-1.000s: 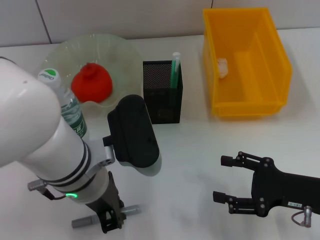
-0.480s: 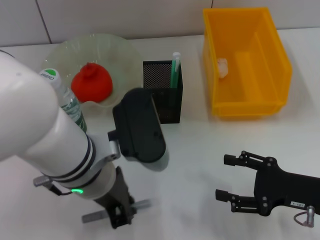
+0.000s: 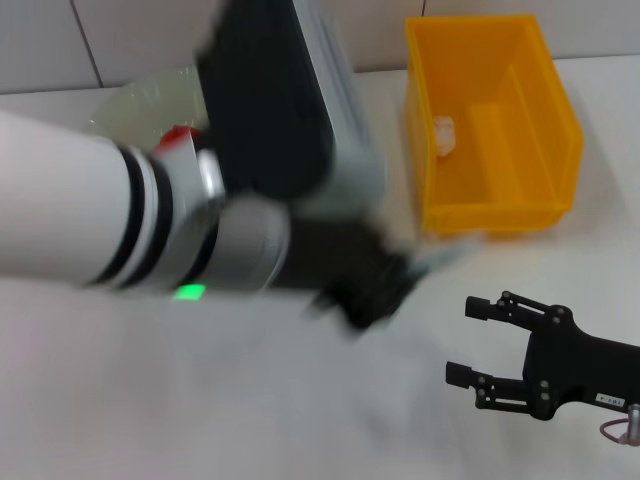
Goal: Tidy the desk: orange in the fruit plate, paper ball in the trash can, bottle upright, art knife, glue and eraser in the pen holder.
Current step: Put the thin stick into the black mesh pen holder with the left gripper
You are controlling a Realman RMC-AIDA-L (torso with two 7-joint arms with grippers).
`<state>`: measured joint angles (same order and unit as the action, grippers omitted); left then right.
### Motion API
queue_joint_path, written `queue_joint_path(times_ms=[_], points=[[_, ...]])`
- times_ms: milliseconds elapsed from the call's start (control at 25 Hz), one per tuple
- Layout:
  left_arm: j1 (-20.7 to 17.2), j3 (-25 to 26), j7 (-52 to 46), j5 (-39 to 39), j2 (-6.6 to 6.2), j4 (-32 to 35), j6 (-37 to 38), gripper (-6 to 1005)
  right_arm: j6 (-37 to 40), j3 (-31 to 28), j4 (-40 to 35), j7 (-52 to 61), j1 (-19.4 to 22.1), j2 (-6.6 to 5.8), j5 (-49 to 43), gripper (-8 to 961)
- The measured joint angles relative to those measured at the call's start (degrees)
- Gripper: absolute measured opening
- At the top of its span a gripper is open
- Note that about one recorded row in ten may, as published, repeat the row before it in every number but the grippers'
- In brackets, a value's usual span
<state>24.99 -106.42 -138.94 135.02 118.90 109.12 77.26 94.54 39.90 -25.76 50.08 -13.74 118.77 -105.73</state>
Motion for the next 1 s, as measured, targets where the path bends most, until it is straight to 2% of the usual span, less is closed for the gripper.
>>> queue_joint_path(times_ms=[80,120,160,240,280,320,360,480,520,560,640,680,720,760,880,1000], points=[[-2.76,0.95,4.16,-5.50,-0.02,-0.35,-10.42,145,0.24,-0.23,-0.04,0.01,0.01,0.06,0.00,833],[-5.58,1.32,11.32,-13.79,-0.16,-2.33,-20.22,144,0.62,-0.25,-0.09,0.02,0.02,0.07,0.00,833],[-5.58,1.32,11.32,-13.79,-0.16,-2.33,-20.22,144,0.62,-0.25,-0.09,0.02,0.02,0.07,0.00,833],[-7.68,1.08,21.06,-23.10,-0.15,-5.71,-27.74,143,0.84,-0.26,-0.10,0.02,0.03,0.07,0.00,833],[-8.75,0.73,28.03,-30.06,-0.05,-8.44,-31.66,142,0.98,-0.26,-0.10,0.02,0.02,0.07,0.00,833],[-9.62,0.19,38.75,-42.00,0.07,-13.22,-36.45,142,1.32,-0.27,-0.10,0.02,-0.01,0.11,0.00,833],[-9.62,0.19,38.75,-42.00,0.07,-13.22,-36.45,142,1.32,-0.27,-0.10,0.02,-0.01,0.11,0.00,833],[-8.60,-0.47,58.10,-63.19,0.11,-23.67,-38.01,143,1.53,-0.27,-0.09,0.03,0.04,0.15,-0.01,833],[-7.28,-1.31,73.95,-79.36,0.24,-32.26,-35.76,143,1.53,-0.26,-0.08,0.02,0.07,0.15,-0.01,833],[-7.28,-1.31,73.95,-79.36,0.24,-32.26,-35.76,142,1.53,-0.26,-0.08,0.02,0.07,0.15,-0.01,833],[-5.60,-3.56,91.67,-95.05,0.24,-41.18,-31.51,142,1.52,-0.27,-0.08,0.02,0.04,0.15,-0.01,833],[-5.09,-4.32,96.04,-98.69,0.27,-43.45,-30.32,141,1.52,-0.26,-0.07,0.02,0.01,0.15,-0.01,833],[-3.52,-7.28,108.30,-109.61,0.27,-50.04,-27.41,141,1.53,-0.26,0.02,0.02,-0.06,0.15,-0.01,833],[-3.52,-7.28,108.30,-109.61,0.27,-50.04,-27.41,140,1.53,-0.26,0.02,0.02,-0.06,0.15,-0.01,833],[-1.68,-12.50,123.03,-121.33,0.27,-56.45,-26.04,139,1.52,-0.27,0.26,0.16,-0.24,0.15,-0.01,833],[0.95,-18.17,133.48,-131.20,0.28,-61.25,-26.16,139,1.52,-0.27,0.29,0.54,-0.45,0.15,-0.06,833]])
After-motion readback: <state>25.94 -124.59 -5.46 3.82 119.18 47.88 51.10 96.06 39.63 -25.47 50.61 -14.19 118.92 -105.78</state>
